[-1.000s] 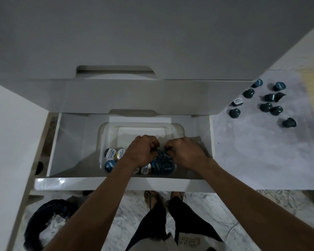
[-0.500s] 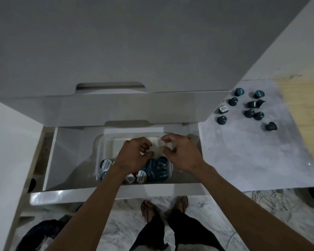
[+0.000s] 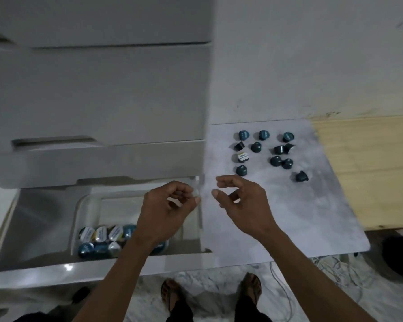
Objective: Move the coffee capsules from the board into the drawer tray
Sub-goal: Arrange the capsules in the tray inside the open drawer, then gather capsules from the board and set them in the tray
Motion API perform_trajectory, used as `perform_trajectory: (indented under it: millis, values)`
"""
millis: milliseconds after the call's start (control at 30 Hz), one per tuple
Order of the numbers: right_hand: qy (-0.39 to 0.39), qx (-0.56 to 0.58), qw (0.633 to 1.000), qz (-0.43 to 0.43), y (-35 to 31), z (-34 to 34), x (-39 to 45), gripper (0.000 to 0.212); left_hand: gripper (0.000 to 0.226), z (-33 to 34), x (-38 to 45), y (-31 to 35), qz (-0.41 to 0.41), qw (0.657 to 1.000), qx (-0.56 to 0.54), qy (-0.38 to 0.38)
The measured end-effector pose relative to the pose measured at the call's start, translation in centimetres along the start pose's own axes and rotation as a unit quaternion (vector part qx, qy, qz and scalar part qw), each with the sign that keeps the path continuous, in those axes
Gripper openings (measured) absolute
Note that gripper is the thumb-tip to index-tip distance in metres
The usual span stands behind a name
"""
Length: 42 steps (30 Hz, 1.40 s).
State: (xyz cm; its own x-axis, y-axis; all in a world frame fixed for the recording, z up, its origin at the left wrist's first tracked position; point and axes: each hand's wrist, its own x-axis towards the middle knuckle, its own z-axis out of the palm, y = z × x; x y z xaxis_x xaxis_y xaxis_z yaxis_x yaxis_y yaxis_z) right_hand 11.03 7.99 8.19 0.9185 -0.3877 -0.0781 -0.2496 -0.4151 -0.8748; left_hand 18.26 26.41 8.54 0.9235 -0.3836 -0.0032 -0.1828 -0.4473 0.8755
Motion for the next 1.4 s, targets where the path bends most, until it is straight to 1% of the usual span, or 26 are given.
perform_trajectory:
  millis: [67,167,300,433,500,600,667,733,800,900,967,1033,1100,1233,1333,1400]
  values:
    - [0.011,0.000,1.000,0.018,2.0,-3.4,0.3,0.026,0.013,3.2,0.1,2.3,0.003,1.000,-0.006,0.000]
    - [0.032,-0.008,0.999,0.036,5.5,-8.7,1.1,0.023,0.011,8.9,1.0,5.0,0.010,1.000,-0.004,-0.018]
    - [0.061,-0.018,0.996,0.067,10.2,-14.7,2.6,0.022,0.010,15.9,3.0,7.0,0.001,0.999,0.000,-0.044]
    - [0.113,-0.034,0.986,0.117,14.4,-18.9,4.3,0.019,0.010,21.3,5.1,8.3,0.006,0.997,0.028,-0.073]
    - [0.128,-0.041,0.979,0.151,16.2,-20.1,5.3,0.024,0.012,23.2,6.7,8.1,0.005,0.995,0.045,-0.085]
    - [0.123,-0.064,0.968,0.208,18.7,-20.2,6.6,0.039,0.018,25.4,9.6,6.9,0.001,0.992,0.084,-0.096]
    - [0.114,-0.055,0.961,0.245,20.1,-19.7,7.6,0.048,0.026,26.8,11.7,5.9,-0.001,0.987,0.121,-0.103]
    - [0.090,-0.054,0.954,0.281,21.3,-18.8,8.5,0.056,0.034,28.2,13.5,4.9,-0.019,0.984,0.143,-0.108]
    - [0.074,-0.068,0.948,0.304,22.2,-18.0,9.3,0.059,0.042,29.7,14.8,3.9,-0.040,0.979,0.160,-0.121]
    - [0.096,-0.090,0.946,0.296,23.1,-16.9,10.4,0.053,0.052,32.1,16.3,2.3,-0.043,0.973,0.179,-0.142]
    - [0.107,-0.116,0.948,0.277,23.4,-16.4,11.1,0.046,0.053,33.3,16.7,1.6,-0.033,0.969,0.200,-0.139]
    - [0.105,-0.160,0.950,0.247,24.0,-16.1,11.6,0.039,0.049,34.2,17.1,1.2,-0.019,0.968,0.221,-0.122]
    - [0.100,-0.179,0.954,0.220,24.4,-16.0,11.8,0.034,0.044,34.8,17.2,0.8,-0.005,0.966,0.232,-0.113]
    - [0.089,-0.183,0.966,0.162,25.3,-16.4,11.8,0.025,0.034,35.3,17.5,0.5,0.018,0.962,0.249,-0.107]
    - [0.087,-0.169,0.976,0.109,25.9,-16.8,11.7,0.023,0.022,35.4,17.1,0.6,0.031,0.970,0.228,-0.078]
    - [0.086,-0.162,0.979,0.085,26.2,-17.0,11.6,0.022,0.023,35.3,16.6,0.6,0.025,0.976,0.206,-0.061]
